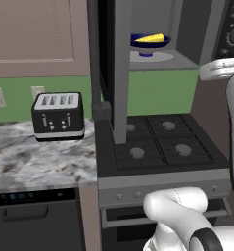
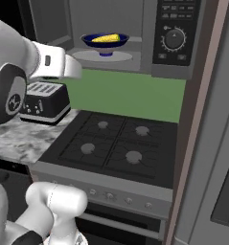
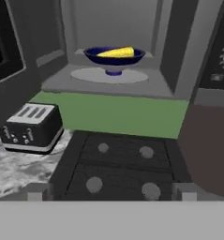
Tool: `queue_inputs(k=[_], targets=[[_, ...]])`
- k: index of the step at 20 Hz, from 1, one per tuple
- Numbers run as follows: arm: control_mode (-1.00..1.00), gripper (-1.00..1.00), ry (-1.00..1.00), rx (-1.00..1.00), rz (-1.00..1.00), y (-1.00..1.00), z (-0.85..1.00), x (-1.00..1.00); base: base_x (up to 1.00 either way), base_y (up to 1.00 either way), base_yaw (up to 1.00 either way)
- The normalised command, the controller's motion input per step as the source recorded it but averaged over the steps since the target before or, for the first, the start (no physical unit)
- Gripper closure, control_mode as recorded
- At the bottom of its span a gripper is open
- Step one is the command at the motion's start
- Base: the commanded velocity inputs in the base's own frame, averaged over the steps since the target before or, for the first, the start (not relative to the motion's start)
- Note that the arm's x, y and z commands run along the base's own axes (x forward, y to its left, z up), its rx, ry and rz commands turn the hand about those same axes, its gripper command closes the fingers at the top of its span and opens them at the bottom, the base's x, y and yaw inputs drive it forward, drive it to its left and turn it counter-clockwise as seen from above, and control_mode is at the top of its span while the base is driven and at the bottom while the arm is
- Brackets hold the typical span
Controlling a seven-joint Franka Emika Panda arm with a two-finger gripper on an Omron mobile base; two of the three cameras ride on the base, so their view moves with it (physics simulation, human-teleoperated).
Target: Place the bowl containing the corn and tomato in the microwave. Close the microwave door and press the start button to microwave the meal.
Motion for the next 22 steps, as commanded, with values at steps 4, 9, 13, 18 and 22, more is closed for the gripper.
queue_inputs(k=[4, 9, 13, 18, 22], targets=[[-1.0, -1.0, 0.0, -0.45, 0.21, 0.54, 0.04, -0.79, 0.0, 0.0, 0.0], [-1.0, -1.0, 0.0, -0.39, 0.21, 0.49, 0.02, -0.64, 0.0, 0.0, 0.0], [-1.0, -1.0, 0.0, -0.4, 0.19, 0.35, 0.02, -0.62, 0.0, 0.0, 0.0], [-1.0, -1.0, 0.0, -0.39, 0.1, 0.43, 0.0, -0.41, 0.0, 0.0, 0.0], [-1.0, -1.0, -0.02, -0.35, 0.01, 0.58, 0.01, -0.15, 0.0, 0.0, 0.0]])
